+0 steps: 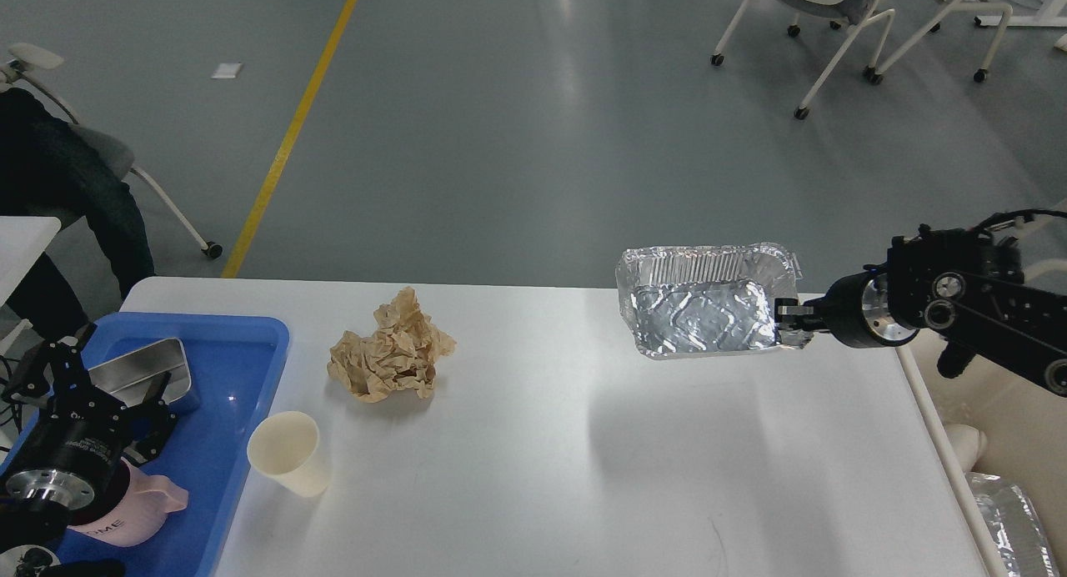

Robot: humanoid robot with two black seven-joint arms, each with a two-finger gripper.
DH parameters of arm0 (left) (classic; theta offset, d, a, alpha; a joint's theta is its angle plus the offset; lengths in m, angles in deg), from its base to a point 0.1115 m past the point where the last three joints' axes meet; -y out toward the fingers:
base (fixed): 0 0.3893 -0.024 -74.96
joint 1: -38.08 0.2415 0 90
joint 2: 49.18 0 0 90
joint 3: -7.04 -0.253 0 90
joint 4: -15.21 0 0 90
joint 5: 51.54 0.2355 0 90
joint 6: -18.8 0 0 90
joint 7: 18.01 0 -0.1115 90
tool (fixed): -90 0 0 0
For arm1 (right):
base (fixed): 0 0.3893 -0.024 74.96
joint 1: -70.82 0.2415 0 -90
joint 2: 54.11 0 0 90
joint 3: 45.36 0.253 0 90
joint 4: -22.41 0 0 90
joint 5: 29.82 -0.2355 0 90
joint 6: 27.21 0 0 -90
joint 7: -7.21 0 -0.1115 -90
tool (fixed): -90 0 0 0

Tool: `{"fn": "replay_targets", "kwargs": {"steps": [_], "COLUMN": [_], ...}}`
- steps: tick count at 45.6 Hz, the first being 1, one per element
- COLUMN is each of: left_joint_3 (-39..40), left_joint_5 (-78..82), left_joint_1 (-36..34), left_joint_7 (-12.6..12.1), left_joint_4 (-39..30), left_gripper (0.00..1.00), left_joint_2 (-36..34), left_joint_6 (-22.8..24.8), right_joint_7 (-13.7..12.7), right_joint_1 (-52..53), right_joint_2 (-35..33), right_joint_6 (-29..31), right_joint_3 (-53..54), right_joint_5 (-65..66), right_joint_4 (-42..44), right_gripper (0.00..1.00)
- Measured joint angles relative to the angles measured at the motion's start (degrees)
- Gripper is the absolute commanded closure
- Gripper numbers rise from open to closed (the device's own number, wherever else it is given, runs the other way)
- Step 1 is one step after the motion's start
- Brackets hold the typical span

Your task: Tidy desktop

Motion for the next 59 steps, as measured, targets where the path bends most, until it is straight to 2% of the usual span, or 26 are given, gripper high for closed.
{"fn": "replay_targets", "kwargs": {"steps": [17, 25, 27, 29, 35, 39, 47, 59], "left_joint_3": [-3.5, -6.2, -6.7, -7.0, -7.2, -7.4, -9.1, -10.4], "left_joint_5": [0.6, 3.0, 3.2, 3.3, 3.5, 4.5, 13.0, 19.6], "left_joint_1": [-0.3, -0.6, -1.0, -1.6, -3.8, -4.1, -3.5, 5.8], "left_joint_7": [0.0, -0.9, -2.0, -4.1, -12.7, -14.9, -15.2, -14.4], "left_joint_4": [0.0, -0.5, -0.8, -1.4, -4.8, -7.2, -12.9, -16.6], "left_gripper": [0.03, 0.03, 0.03, 0.03, 0.03, 0.03, 0.03, 0.03], "left_joint_2": [-0.6, -5.4, -7.1, -9.1, -14.6, -19.0, -28.2, -45.0], "left_joint_6": [-2.9, -5.5, -6.6, -7.6, -8.4, -8.3, -6.6, 0.0], "right_joint_7": [-0.7, -1.9, -2.0, -2.1, -2.2, -2.2, -2.2, -2.1], "right_joint_1": [2.4, 2.2, 2.1, 2.1, 1.9, 1.8, 1.7, 1.6], "right_joint_2": [9.8, 10.4, 10.5, 10.5, 10.5, 10.5, 10.8, 10.6], "right_joint_6": [-0.1, -0.4, -0.4, -0.4, -0.5, -0.5, -1.0, -1.1], "right_joint_3": [-1.2, -1.2, -1.2, -1.2, -1.2, -1.2, -1.2, -1.2], "right_joint_5": [-1.8, -2.9, -3.0, -3.1, -3.1, -3.2, -3.2, -3.1], "right_joint_4": [7.7, 9.0, 9.3, 9.5, 9.8, 10.2, 10.6, 11.0], "right_gripper": [1.0, 1.0, 1.0, 1.0, 1.0, 1.0, 1.0, 1.0]}}
